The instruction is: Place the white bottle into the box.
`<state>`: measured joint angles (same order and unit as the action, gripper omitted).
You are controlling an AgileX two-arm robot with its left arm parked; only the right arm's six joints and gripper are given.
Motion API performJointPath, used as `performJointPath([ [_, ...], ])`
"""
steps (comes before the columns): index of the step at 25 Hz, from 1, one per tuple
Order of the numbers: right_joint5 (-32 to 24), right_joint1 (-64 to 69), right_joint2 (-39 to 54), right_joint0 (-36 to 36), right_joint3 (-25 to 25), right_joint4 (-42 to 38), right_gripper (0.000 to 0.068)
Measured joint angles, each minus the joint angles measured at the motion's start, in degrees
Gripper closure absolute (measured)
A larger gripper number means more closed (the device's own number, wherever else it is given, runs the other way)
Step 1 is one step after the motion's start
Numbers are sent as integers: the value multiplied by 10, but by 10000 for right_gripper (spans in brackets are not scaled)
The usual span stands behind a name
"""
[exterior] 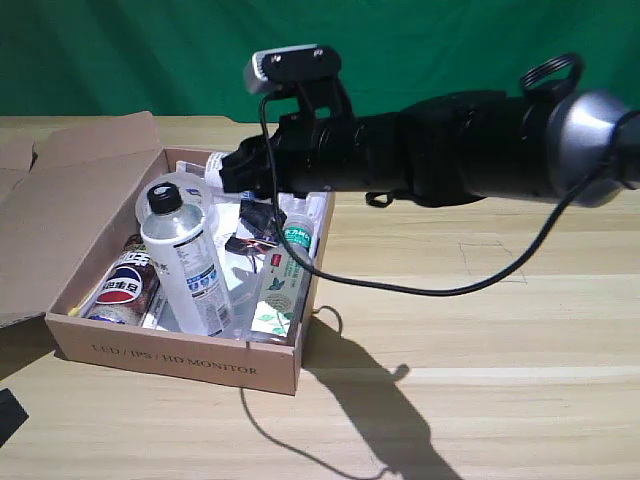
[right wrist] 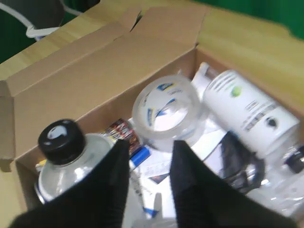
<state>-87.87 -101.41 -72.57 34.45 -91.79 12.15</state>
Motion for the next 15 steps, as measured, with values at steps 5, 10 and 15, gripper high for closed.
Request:
performJointPath([
  [5, -14, 117, 37, 0, 48, -113, 668],
  [10, -61, 244, 112, 0, 45, -274, 680],
  [15, -100, 363, 188, 0, 27, -315, 680],
])
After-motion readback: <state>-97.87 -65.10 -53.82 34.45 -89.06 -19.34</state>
